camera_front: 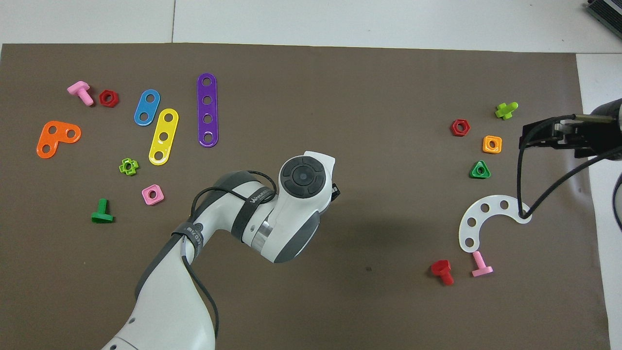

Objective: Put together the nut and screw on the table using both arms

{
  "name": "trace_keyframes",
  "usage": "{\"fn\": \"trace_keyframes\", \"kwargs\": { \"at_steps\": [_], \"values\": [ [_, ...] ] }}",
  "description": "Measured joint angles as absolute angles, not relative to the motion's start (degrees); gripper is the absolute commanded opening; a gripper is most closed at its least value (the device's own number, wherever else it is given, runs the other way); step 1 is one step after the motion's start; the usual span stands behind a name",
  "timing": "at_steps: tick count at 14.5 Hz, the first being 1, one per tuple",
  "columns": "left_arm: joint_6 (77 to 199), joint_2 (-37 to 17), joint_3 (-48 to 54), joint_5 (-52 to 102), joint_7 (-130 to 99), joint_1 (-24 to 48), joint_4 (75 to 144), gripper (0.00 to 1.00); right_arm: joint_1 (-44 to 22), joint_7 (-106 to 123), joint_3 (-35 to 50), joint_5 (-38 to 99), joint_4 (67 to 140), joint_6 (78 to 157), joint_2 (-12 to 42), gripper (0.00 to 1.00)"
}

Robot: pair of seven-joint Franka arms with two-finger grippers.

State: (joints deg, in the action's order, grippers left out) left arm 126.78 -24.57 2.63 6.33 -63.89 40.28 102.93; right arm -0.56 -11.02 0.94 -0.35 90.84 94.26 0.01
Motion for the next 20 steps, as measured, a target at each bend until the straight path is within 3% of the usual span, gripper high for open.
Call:
{"fn": "trace_keyframes", "kwargs": {
  "at_steps": [3, 8, 14, 20],
  "values": [
    [127.1, -24.3, 2.1, 5.9, -63.8, 39.9, 102.1, 1.0, -0.6, -11.0, 0.9, -0.3, 90.9, 94.3, 0.0, 1.0],
    [120.7, -23.3, 1.5, 5.2, -58.4, 33.3, 93.4, 1.0, -0.6, -11.0, 0.9, -0.3, 90.9, 94.3, 0.0, 1.0],
    [108.8, -15.1, 1.3, 5.2, -33.8, 18.8, 92.7, 1.0, -0.6, -11.0, 0.9, -0.3, 90.9, 94.3, 0.0, 1.0],
    [104.2, -12.9, 0.9, 5.0, -6.6, 1.8, 96.4, 1.0, -0.6, -11.0, 0.9, -0.3, 90.9, 94.3, 0.0, 1.0]
  ]
}}
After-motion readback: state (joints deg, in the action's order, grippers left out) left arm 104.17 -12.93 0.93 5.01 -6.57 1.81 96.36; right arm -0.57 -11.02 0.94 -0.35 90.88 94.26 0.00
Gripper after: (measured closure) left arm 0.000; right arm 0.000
